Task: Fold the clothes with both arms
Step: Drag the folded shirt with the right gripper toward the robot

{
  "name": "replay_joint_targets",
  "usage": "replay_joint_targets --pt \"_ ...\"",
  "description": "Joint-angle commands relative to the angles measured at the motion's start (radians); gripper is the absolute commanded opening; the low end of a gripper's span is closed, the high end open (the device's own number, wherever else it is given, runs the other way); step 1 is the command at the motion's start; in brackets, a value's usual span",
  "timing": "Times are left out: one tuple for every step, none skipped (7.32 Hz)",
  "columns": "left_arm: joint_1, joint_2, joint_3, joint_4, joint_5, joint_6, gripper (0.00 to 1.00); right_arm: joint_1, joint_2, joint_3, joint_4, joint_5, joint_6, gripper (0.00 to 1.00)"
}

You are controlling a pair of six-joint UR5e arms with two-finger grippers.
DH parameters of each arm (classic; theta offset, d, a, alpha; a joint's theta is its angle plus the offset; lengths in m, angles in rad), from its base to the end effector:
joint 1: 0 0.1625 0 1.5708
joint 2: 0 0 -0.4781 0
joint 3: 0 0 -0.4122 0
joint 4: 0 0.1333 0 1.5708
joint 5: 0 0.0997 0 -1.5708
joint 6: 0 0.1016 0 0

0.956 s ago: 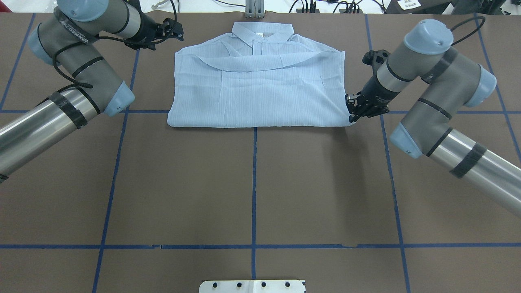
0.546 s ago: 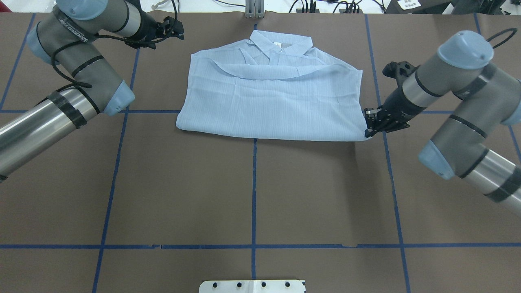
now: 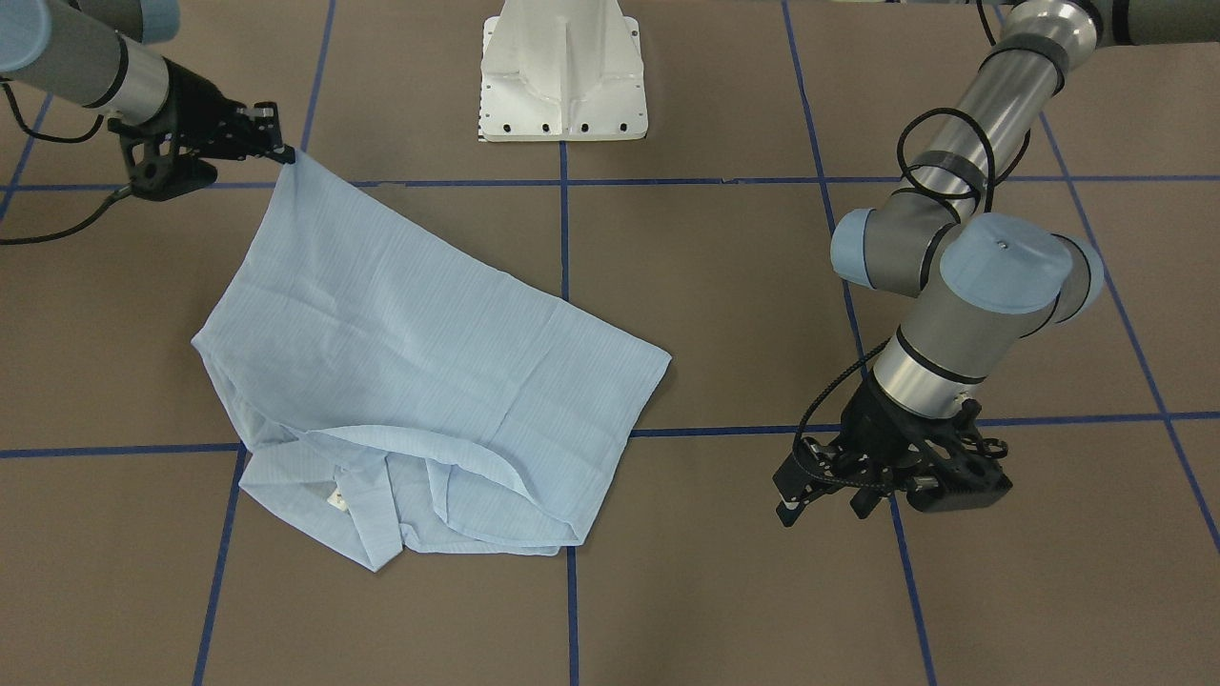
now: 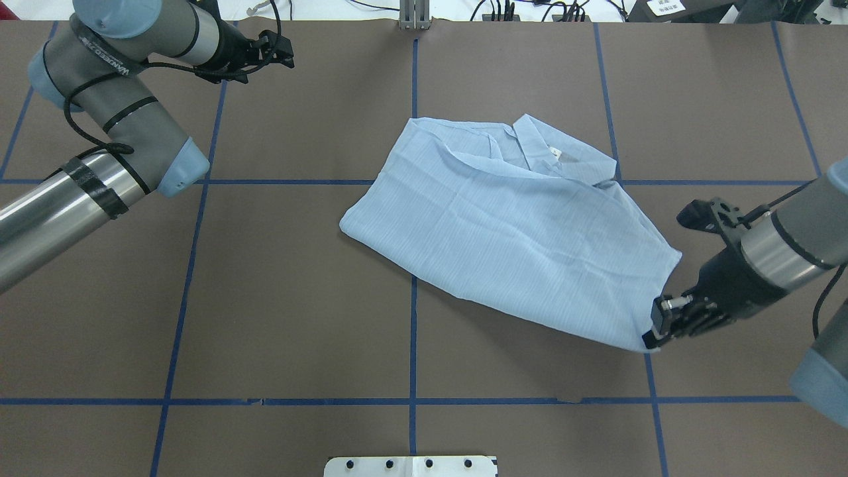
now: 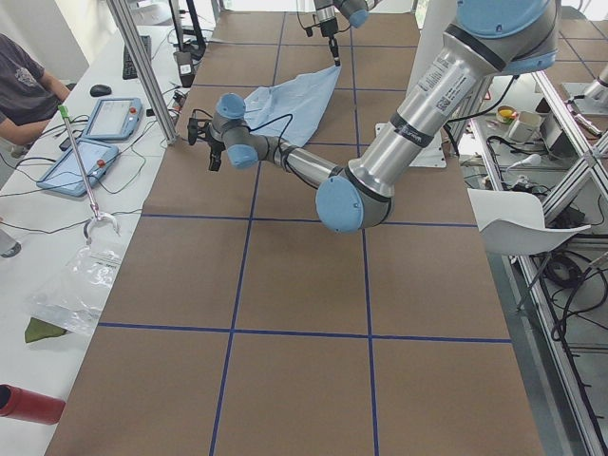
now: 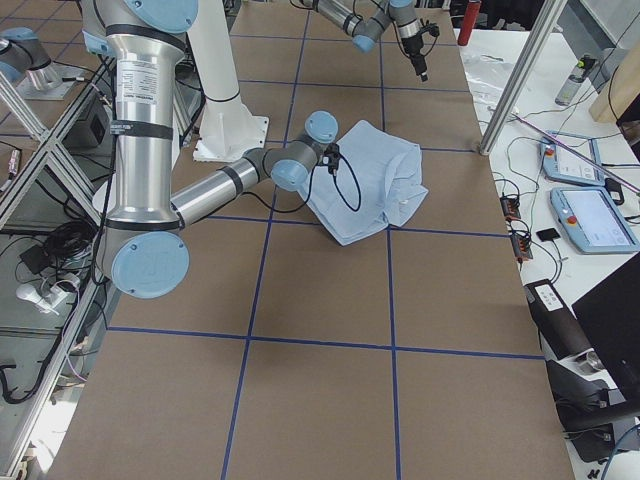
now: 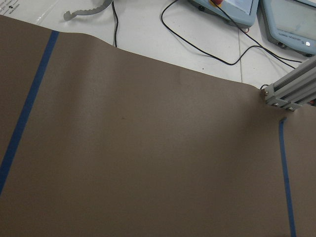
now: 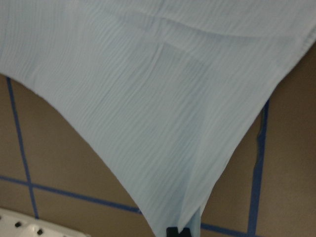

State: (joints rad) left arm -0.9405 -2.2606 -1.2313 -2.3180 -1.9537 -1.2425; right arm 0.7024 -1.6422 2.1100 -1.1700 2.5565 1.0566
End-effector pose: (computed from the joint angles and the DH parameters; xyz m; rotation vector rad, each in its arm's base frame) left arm 0.4067 -0.7192 0.3440 0.3667 1.0798 -0.3349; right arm -0.3052 -0.3220 0.4136 -0.2995 -1.1725 -0.2627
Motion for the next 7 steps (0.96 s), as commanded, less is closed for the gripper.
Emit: replay_joint_targets --pt "0.0 0.001 -0.002 0.0 -0.001 0.0 1.0 -0.206 -0.016 0.054 0.035 0.011 0.0 0.0" --pt "0.003 0.001 -0.01 0.0 -0.001 0.0 1.0 -0.263 -0.01 0.056 0.039 -0.011 0.002 0.66" --pt "0.008 0.001 -0.014 0.0 0.001 -0.009 1.0 -0.267 -0.005 0.051 0.041 -0.054 0.0 1.0" --pt "0.014 0.006 -0.019 -0.001 -0.001 -0.03 1.0 -0.239 0.008 0.041 0.041 -0.103 -0.001 1.0" --pt "0.04 0.016 -0.049 0.0 -0.001 -0.05 1.0 -0.186 0.057 0.036 0.041 -0.184 -0.003 1.0" --pt "0.086 0.047 -0.109 0.0 -0.001 -0.104 1.0 -0.103 0.106 0.012 0.041 -0.218 -0.003 1.0" --pt "0.13 0.056 -0.137 0.0 -0.001 -0.188 1.0 -0.015 0.157 -0.026 0.041 -0.229 -0.003 1.0"
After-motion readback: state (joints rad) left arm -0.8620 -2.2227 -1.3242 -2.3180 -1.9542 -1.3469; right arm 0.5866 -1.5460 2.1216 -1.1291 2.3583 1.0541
